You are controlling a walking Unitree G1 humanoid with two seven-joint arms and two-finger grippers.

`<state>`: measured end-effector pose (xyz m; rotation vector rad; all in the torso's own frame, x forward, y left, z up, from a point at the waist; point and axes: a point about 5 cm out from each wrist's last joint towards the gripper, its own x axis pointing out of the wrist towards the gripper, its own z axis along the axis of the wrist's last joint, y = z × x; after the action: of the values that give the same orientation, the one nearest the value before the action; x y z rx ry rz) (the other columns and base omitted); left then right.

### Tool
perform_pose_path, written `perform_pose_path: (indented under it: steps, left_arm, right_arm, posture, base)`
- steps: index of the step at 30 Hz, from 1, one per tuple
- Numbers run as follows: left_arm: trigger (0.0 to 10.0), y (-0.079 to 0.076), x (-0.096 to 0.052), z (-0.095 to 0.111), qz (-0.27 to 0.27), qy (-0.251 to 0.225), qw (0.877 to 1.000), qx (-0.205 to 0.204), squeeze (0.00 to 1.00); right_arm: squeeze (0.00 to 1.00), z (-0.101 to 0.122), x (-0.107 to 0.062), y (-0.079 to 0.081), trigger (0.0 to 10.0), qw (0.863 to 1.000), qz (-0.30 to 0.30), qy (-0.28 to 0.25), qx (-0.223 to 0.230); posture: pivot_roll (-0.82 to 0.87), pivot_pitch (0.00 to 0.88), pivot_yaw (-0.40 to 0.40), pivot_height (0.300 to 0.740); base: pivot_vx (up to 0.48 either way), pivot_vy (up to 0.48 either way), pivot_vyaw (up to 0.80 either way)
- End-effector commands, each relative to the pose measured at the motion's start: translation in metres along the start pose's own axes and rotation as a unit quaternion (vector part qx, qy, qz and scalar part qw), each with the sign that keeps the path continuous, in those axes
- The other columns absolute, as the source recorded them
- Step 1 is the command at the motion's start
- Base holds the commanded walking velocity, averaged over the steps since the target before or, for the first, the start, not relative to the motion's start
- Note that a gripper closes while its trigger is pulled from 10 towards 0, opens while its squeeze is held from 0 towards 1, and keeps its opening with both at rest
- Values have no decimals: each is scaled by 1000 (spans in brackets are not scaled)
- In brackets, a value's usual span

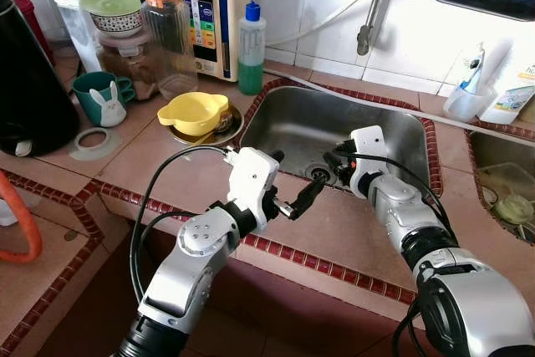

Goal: Kitchen organization

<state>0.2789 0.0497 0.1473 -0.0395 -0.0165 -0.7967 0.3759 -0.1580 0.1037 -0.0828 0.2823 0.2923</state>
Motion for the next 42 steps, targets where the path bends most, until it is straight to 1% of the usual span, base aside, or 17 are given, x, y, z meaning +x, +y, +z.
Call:
perform_pose_path:
  steps: [1,3,6,8,9,11,13,14,15,19,22,27,31,32,33,37,42]
  left_arm:
    - [10000,2,2,2,11,-3,1000,12,1000]
    - [10000,5,2,2,20,-4,1000,18,1000]
    - [10000,25,1,0,88,12,994,60,1000]
    - [10000,33,0,1,107,11,992,72,1000]
    - [10000,43,-1,3,131,11,987,91,1000]
    - [10000,46,-1,3,138,12,986,96,1000]
    - [10000,61,-2,2,173,26,977,117,1000]
    - [10000,61,-2,2,173,26,977,117,1000]
    - [10000,67,-3,2,192,28,974,120,1000]
    - [10000,84,-8,4,241,27,962,128,1000]
    - [10000,102,-16,3,304,41,940,147,1000]
    - [10000,114,-21,3,341,46,927,150,1000]
    - [10000,118,-20,-1,352,62,922,146,1000]
    - [10000,119,-20,-2,357,65,922,133,1000]
    - [10000,121,-20,-4,364,70,922,114,0]
    - [10000,122,-18,-6,362,76,924,98,0]
    - [10000,122,-16,-11,350,91,927,101,0]
  right_arm:
    - [1000,7,0,-1,10000,1000,0,-23,10]
    - [1000,10,0,0,10000,999,1,-32,16]
    - [1000,26,0,3,10000,996,10,-78,34]
    - [1000,32,-1,5,10000,995,17,-94,40]
    - [1000,38,-4,8,10000,992,24,-113,55]
    - [1000,40,-5,9,10000,991,27,-118,60]
    - [1000,45,-15,14,10000,986,42,-138,79]
    - [1000,45,-15,14,10000,986,42,-138,79]
    - [1000,47,-21,15,10000,984,49,-147,92]
    - [1000,46,-39,19,10000,980,57,-155,110]
    - [1000,43,-57,26,10000,979,66,-147,128]
    - [1000,42,-70,43,10000,974,112,-136,143]
    - [1000,42,-75,50,10000,974,118,-128,144]
    - [1000,43,-76,51,10000,974,118,-128,144]
    - [1000,45,-78,54,10000,974,121,-126,147]
    - [1000,49,-81,60,10000,972,128,-123,154]
    - [1000,48,-83,65,10000,972,135,-115,155]
  posture:
    - [243,0,-39,740]
    - [244,0,-40,740]
    - [238,0,-43,740]
    - [228,0,-45,740]
    - [224,0,-45,740]
    - [224,0,-45,740]
    - [215,0,-49,740]
    - [215,0,-49,740]
    - [213,0,-50,740]
    - [209,0,-51,740]
    - [203,0,-48,740]
    - [191,0,-43,740]
    - [190,0,-42,740]
    - [187,0,-40,740]
    - [186,0,-38,740]
    - [185,0,-35,740]
    - [184,0,-32,740]
  base:
    - [0,0,0]
    - [0,0,0]
    - [0,0,0]
    - [0,0,0]
    - [0,0,0]
    - [0,0,0]
    - [0,0,0]
    - [0,0,0]
    - [0,0,0]
    - [0,0,0]
    - [0,0,0]
    - [0,0,0]
    - [0,0,0]
    - [0,0,0]
    - [0,0,0]
    - [0,0,0]
    - [0,0,0]
